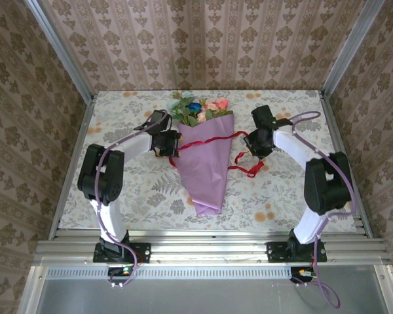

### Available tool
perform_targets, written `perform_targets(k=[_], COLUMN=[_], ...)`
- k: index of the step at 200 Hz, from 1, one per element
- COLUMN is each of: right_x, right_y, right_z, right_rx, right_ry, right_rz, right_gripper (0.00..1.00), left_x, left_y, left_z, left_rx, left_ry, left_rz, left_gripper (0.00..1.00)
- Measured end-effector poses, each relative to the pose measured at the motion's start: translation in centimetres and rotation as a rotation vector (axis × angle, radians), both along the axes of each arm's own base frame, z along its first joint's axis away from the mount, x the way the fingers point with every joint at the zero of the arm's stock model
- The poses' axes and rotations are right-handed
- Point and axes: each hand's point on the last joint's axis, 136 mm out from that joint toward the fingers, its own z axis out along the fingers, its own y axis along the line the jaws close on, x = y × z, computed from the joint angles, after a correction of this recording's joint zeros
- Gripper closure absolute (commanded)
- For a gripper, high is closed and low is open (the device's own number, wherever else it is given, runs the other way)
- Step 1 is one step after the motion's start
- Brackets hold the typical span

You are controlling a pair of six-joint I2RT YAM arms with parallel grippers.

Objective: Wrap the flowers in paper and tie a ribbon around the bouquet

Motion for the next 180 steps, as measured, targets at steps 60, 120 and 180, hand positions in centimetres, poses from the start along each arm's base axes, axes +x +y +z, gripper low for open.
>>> perform_targets(k=[60, 120, 180], right_x=[0.7, 2.7, 5.9], right_y=[1.8, 6.2, 11.8], right_z=[5.5, 9.8, 12.1], right_rx=[0.01, 0.071, 0.123], right_ry=[-0.188, -0.336, -0.421], right_rz=[0.116, 0.227, 0.327], right_gripper=[1.0, 1.0, 1.0], left_x=[0.1, 0.9, 0.7], left_y=[0.1, -0.3, -0.7], left_z=[-2.3, -1.8, -1.7], left_rx=[0.005, -0.013, -0.029], left_ry=[0.06, 0.052, 0.055], left_rz=[0.018, 0.028, 0.013], left_gripper=[0.59, 0.81, 1.0])
